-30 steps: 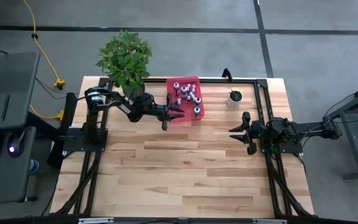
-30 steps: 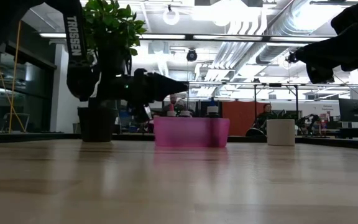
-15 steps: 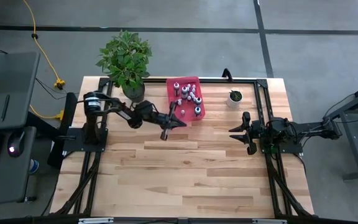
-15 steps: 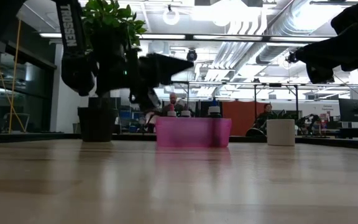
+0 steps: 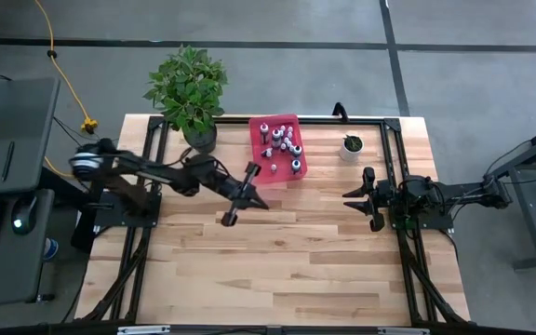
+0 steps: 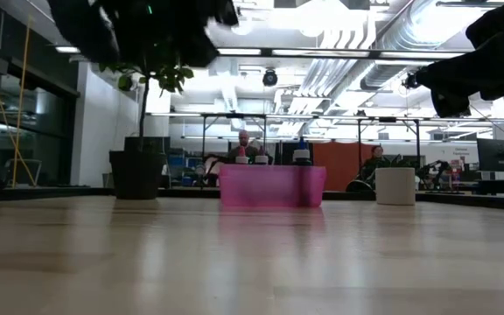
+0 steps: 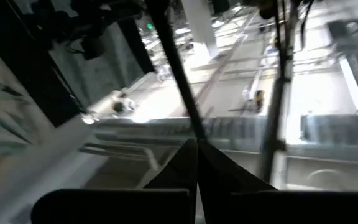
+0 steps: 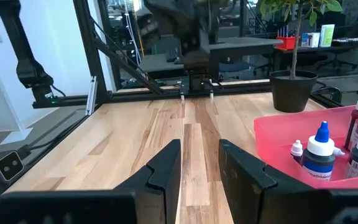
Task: Pick & Place food coloring
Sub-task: Return to Home Position
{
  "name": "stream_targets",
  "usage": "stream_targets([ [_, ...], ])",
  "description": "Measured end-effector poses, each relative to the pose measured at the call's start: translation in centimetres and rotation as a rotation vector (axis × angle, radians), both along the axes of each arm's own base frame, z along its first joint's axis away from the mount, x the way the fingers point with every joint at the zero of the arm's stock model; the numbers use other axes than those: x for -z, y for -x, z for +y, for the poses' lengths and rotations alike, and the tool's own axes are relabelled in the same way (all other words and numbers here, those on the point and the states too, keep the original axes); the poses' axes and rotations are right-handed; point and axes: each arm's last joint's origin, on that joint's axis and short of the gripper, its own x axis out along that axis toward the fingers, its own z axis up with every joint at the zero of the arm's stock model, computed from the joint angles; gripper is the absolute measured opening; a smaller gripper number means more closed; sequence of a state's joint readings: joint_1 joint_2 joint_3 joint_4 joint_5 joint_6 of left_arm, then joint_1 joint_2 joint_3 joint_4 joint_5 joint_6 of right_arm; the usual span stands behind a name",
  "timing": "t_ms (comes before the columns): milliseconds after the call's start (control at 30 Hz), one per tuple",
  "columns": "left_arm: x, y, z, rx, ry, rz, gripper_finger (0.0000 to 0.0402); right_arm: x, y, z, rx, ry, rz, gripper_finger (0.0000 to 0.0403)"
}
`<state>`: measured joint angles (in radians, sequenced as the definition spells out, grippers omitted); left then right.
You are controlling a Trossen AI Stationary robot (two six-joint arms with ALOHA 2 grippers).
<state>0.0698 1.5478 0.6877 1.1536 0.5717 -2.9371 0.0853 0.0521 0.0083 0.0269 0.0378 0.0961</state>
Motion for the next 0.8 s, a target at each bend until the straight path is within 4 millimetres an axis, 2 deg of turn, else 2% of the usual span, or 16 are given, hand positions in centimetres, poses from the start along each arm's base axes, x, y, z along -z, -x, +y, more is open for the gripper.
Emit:
stream_targets([
  [200,-5.2,1.6,-1.7,0.047,-0.240,-0.046,0.0000,0.0,0.0,0.0,0.000,0.000,0.000,0.0099],
  [300,-7.7,2.4,-2.6,0.040,-0.410,-0.137,0.0000,0.0,0.0,0.0,0.000,0.000,0.000,0.0099],
  [400,-10.1,3.0,-3.7,0.005,-0.613,-0.348,0.0000,0.0,0.0,0.0,0.000,0.000,0.000,0.0099],
  [533,-12.7,3.7,-5.4,-0.088,-0.877,-0.718,0.0000,0.0,0.0,0.0,0.000,0.000,0.000,0.0099],
  [700,-15.1,4.8,-7.8,-0.177,-1.040,-1.072,0.0000,0.0,0.0,0.0,0.000,0.000,0.000,0.0099],
  [800,-15.7,5.3,-9.0,-0.201,-1.080,-1.172,0.0000,0.0,0.0,0.0,0.000,0.000,0.000,0.0099],
])
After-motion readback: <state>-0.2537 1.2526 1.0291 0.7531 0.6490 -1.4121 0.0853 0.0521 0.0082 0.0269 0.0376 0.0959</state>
